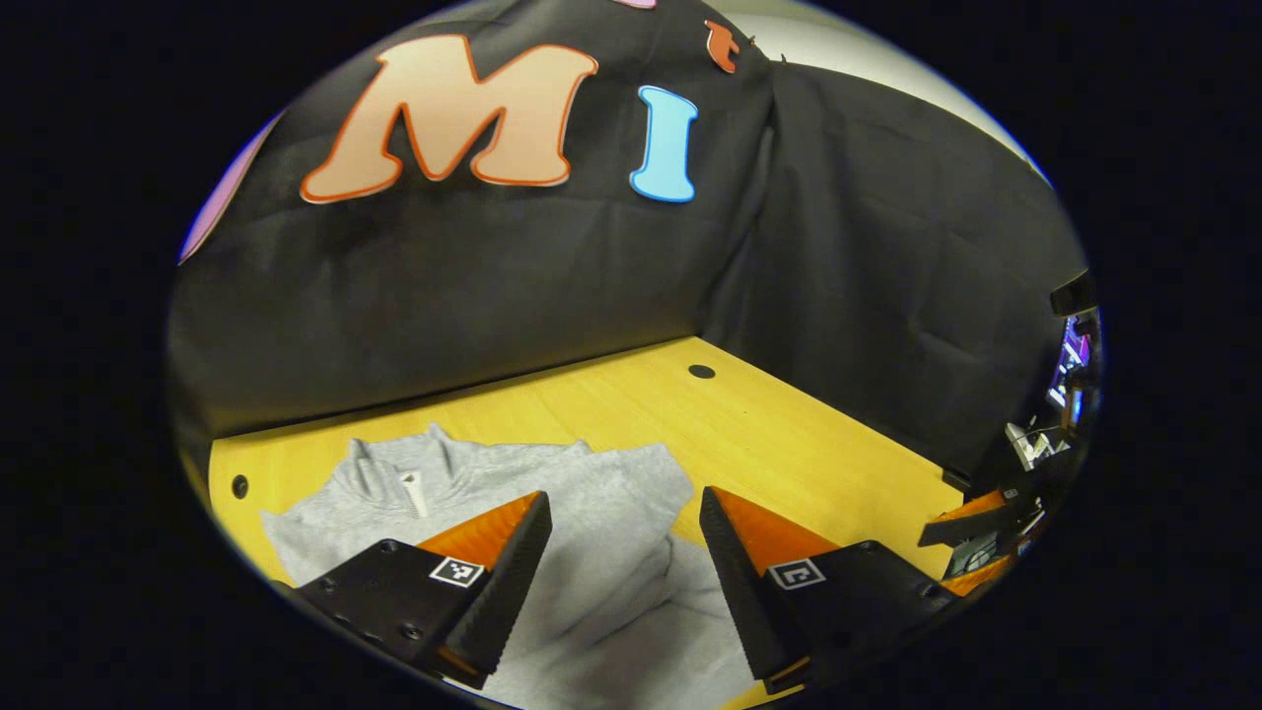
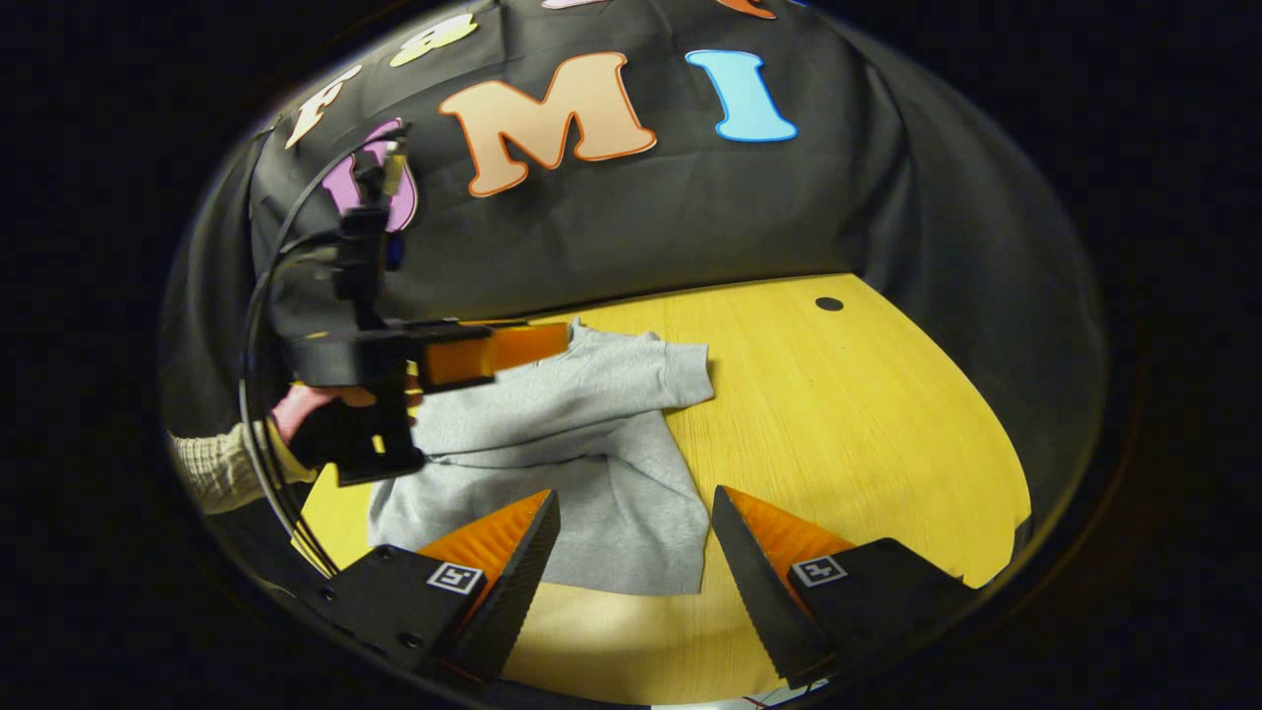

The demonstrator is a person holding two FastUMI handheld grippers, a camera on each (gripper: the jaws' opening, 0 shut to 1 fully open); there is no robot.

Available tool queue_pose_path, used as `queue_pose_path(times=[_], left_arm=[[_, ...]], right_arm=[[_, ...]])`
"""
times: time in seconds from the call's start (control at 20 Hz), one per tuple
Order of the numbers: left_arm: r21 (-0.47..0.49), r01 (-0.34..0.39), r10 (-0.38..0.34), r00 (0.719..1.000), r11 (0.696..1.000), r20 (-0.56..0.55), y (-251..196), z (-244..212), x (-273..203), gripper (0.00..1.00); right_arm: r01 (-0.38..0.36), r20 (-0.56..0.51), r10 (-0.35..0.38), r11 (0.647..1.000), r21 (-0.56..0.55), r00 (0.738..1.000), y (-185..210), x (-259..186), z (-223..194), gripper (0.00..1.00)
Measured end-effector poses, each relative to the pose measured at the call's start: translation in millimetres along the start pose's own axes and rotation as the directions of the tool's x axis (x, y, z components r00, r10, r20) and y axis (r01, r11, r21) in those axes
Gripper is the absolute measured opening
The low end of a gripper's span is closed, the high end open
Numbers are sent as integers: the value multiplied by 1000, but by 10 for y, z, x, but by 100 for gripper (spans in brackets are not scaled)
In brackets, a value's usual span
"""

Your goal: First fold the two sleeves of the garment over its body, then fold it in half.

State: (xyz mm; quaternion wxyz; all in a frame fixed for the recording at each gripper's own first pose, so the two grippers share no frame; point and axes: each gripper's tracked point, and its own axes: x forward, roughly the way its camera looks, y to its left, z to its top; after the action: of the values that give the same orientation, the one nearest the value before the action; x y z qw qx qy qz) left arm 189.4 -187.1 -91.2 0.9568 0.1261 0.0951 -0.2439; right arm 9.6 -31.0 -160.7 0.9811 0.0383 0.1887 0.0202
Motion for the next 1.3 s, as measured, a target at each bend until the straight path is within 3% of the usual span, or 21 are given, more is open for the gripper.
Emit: queue_pose_path(times=[0.1,0.15,0.25,0.5,0.6,0.65,0.8,0.9,0.95,1.25,1.3], left_arm=[[-11,-34,34,999,999,8,159,-48,-320,88],[-19,-53,53,999,998,3,230,-106,-482,92],[-25,-98,98,995,995,-6,380,-216,-782,88],[-40,-204,200,975,978,-100,613,-778,-1497,88],[-62,-248,237,960,967,-148,656,-1039,-1715,88],[-81,-268,252,953,960,-171,675,-1180,-1824,88],[-141,-339,298,921,930,-249,691,-1624,-2149,89],[-151,-392,335,891,907,-306,741,-1888,-2262,92],[-155,-408,343,881,900,-327,747,-2006,-2297,89],[-192,-461,357,840,866,-408,815,-2398,-2327,89],[-197,-469,360,835,861,-417,821,-2446,-2332,89]], right_arm=[[-21,-31,20,999,-26,999,11,77,-125,98],[-34,-54,32,998,-43,998,18,126,-199,98],[-58,-95,51,995,-75,994,19,216,-327,94],[-95,-183,64,981,-168,981,-94,456,-579,97],[-111,-229,65,975,-191,971,-122,516,-724,93],[-116,-247,66,974,-197,967,-132,548,-784,98],[-110,-279,40,964,-240,960,-194,641,-925,98],[-112,-292,34,961,-254,956,-173,677,-992,98],[-113,-297,33,960,-255,954,-160,695,-1013,98],[-92,-314,-6,951,-297,950,-171,750,-1144,98],[-87,-313,-10,952,-293,950,-175,754,-1153,94]])
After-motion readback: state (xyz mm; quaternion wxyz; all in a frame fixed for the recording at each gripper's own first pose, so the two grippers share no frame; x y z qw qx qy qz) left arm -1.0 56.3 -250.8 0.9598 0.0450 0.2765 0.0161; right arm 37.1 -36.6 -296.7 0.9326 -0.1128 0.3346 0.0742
